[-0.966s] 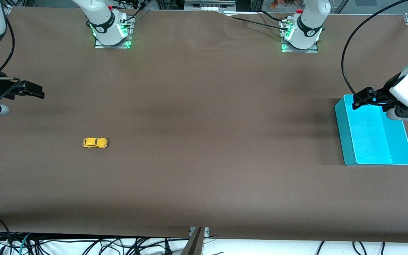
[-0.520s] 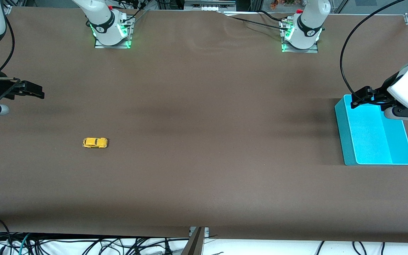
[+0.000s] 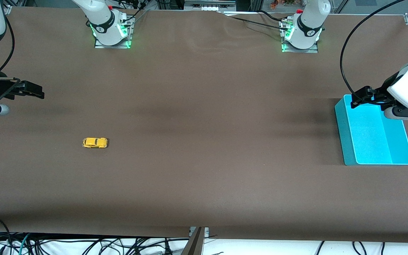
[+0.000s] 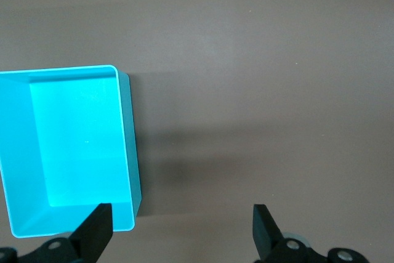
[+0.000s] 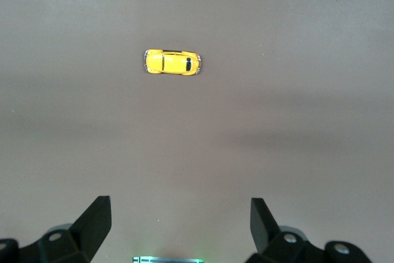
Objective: Wind and store yellow beetle car
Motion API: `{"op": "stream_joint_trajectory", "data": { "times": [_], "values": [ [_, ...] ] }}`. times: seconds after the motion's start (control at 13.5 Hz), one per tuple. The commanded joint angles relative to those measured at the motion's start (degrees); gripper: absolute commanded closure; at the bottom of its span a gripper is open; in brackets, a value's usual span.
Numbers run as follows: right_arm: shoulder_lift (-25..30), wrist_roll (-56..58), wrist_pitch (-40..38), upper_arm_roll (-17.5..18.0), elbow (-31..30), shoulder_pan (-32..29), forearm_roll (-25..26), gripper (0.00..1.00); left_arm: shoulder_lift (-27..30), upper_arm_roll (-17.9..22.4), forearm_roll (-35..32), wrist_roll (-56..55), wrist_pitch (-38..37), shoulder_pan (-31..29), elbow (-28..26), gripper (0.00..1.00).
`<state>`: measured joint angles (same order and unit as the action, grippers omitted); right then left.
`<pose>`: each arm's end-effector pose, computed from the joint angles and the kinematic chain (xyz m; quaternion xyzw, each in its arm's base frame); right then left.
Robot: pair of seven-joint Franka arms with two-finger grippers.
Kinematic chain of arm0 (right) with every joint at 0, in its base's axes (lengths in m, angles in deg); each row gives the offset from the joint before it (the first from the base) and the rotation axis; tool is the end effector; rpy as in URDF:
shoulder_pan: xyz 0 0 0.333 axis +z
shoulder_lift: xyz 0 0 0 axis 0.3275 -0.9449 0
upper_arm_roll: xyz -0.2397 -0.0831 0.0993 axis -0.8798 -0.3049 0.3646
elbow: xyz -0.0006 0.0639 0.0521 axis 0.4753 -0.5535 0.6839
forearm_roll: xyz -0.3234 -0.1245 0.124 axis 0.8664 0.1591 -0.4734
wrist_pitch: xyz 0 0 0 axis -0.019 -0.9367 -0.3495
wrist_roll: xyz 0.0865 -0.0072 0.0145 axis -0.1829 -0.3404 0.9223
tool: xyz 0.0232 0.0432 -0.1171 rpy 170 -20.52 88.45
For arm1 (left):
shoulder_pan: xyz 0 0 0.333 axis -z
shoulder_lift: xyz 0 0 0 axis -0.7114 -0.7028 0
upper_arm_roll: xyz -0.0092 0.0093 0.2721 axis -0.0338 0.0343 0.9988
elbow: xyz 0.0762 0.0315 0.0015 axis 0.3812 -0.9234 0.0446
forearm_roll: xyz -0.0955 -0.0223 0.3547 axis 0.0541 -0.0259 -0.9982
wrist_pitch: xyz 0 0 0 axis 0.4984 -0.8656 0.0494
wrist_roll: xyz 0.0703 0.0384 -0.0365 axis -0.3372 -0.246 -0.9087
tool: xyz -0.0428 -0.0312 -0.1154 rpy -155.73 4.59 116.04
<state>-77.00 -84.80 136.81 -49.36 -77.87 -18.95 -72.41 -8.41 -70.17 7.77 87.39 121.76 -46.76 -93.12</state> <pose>0.5527 -0.0219 0.4910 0.9961 0.0258 -0.0831 0.0144 0.5583 -0.0092 0.5006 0.9996 -0.0225 -0.0192 0.0045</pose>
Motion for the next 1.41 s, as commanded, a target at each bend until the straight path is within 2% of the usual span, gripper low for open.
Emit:
{"op": "stream_joint_trajectory", "data": {
  "times": [0.0, 0.82, 1.19, 1.34],
  "values": [
    [-0.4, 0.0, -0.2, 0.1, 1.1, -0.3, -0.2, 0.0, 0.1, -0.2, -1.3, 0.1, -1.3, -0.2, 1.1, 0.0],
    [-0.7, 0.4, 0.0, 0.1, 1.1, -0.3, -0.1, 0.0, 0.1, 0.0, -1.0, 0.1, -1.3, -0.3, 1.1, 0.0],
    [-3.3, 0.4, 0.2, 0.4, 1.0, 0.5, -0.1, 0.0, 0.1, 0.0, -1.0, 0.1, -2.0, -0.3, 1.1, 0.0],
    [-6.6, 0.7, 1.4, 0.4, 1.0, 0.5, -0.1, 0.0, 0.1, 0.1, -1.0, 0.2, -2.1, -0.3, 1.1, 0.0]
  ]
}}
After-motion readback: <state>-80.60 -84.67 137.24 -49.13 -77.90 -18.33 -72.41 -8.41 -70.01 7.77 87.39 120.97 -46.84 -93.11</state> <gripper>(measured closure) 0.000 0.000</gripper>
